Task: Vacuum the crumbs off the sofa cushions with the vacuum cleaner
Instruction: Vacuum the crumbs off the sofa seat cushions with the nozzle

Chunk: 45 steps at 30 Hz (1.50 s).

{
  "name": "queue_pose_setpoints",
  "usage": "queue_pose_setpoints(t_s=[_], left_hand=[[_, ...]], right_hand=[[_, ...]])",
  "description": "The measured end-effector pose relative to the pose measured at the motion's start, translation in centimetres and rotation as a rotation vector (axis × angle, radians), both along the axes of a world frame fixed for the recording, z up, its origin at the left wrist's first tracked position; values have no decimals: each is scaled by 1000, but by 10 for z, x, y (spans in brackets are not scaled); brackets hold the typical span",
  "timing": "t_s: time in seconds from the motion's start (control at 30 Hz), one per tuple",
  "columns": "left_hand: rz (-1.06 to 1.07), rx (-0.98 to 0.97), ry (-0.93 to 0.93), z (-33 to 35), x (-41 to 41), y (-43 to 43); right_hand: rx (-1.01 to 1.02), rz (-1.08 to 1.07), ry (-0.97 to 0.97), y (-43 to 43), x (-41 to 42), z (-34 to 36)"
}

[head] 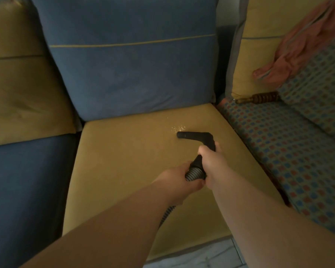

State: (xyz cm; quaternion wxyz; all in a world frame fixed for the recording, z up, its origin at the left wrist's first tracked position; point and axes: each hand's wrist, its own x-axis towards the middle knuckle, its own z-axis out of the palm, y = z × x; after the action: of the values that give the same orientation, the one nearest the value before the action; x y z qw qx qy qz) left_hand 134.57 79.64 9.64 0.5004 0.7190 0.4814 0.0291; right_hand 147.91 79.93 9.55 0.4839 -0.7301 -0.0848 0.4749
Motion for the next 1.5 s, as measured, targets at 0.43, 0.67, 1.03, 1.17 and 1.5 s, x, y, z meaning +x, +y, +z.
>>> queue_pose_setpoints(t_s=[0.43,0.67,1.03,1.17,1.5], left_hand=[[-54,-3,6,-3,-6,6],[-146,-21,-1,0,5,17],[-94,-24,-8,-10,-24,37],[-79,-18,13,-7,-31,43],[-72,-35,61,7,-31,48]], right_hand=[[-21,-45,39,-1,-7,4],[30,-186,41,-5,-2,6],[18,-164,25,22,-29,-2],[17,-135,34,31,-35,-1],[14,-117,50,37,-36,7]])
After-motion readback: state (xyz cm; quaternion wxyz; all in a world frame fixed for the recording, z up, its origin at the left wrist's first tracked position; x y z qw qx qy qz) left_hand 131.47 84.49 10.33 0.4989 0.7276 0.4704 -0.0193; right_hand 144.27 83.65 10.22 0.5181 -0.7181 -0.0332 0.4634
